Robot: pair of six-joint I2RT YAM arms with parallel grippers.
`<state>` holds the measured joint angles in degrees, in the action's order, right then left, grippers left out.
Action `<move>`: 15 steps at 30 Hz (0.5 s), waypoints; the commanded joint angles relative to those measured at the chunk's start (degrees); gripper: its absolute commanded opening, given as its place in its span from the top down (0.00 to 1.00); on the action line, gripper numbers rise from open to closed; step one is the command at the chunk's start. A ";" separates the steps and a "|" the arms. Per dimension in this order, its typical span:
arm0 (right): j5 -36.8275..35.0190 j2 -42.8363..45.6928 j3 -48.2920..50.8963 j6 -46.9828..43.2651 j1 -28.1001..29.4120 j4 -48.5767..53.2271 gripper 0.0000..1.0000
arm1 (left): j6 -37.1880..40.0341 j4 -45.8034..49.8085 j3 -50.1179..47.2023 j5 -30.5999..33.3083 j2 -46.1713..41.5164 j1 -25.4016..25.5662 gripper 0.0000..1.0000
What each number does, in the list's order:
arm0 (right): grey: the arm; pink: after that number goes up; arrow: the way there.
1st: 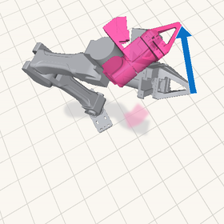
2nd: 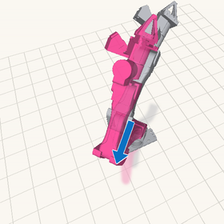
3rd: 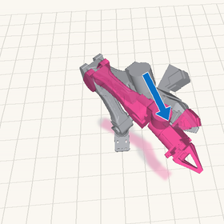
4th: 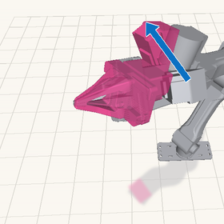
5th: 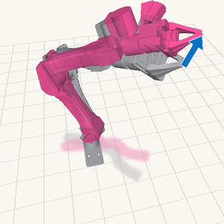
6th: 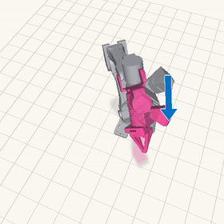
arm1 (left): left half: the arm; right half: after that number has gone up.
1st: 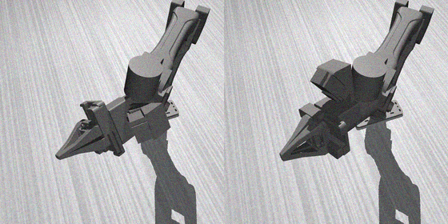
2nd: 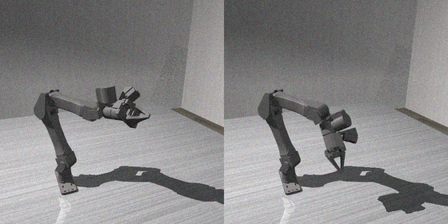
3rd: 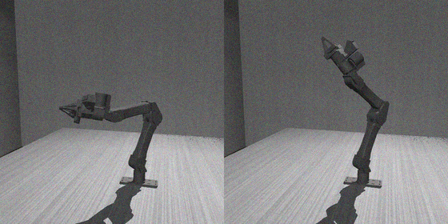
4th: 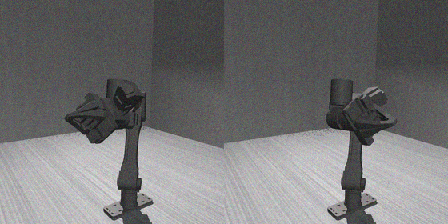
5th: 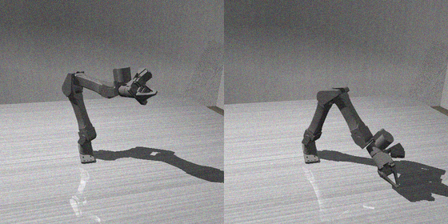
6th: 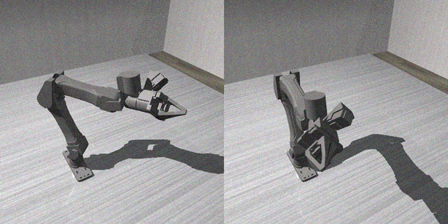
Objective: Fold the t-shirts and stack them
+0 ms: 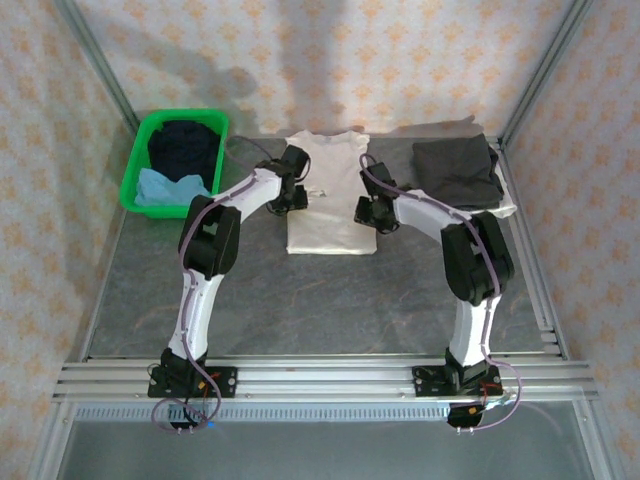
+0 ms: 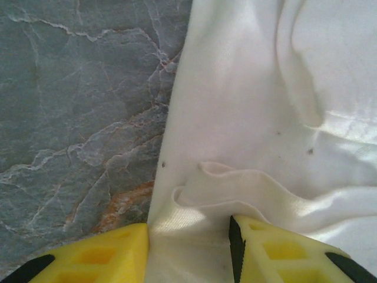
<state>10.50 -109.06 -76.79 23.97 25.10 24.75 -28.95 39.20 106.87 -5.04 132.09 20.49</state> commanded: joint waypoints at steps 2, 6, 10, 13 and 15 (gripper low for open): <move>-0.44 5.85 5.70 1.90 4.45 -4.42 0.68 | -0.24 0.84 -5.88 2.10 -9.19 2.95 0.55; 2.49 8.53 12.89 4.85 6.54 -9.24 0.68 | -1.31 -4.52 -16.61 -1.42 -16.73 5.94 0.56; 4.09 9.83 16.52 5.94 7.48 -10.11 0.68 | -5.85 -11.75 -28.55 -5.78 -21.58 8.64 0.60; 1.74 9.33 17.92 5.37 7.55 -8.78 0.68 | -7.11 -15.72 -34.41 -8.38 -21.68 9.48 0.60; -1.17 8.35 18.17 4.74 7.36 -7.36 0.68 | -7.41 -16.17 -36.25 -7.81 -20.50 8.75 0.63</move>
<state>13.50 -101.12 -59.35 28.56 32.38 16.88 -34.00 26.98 74.24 -11.75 109.80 30.63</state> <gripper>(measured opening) 0.320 0.396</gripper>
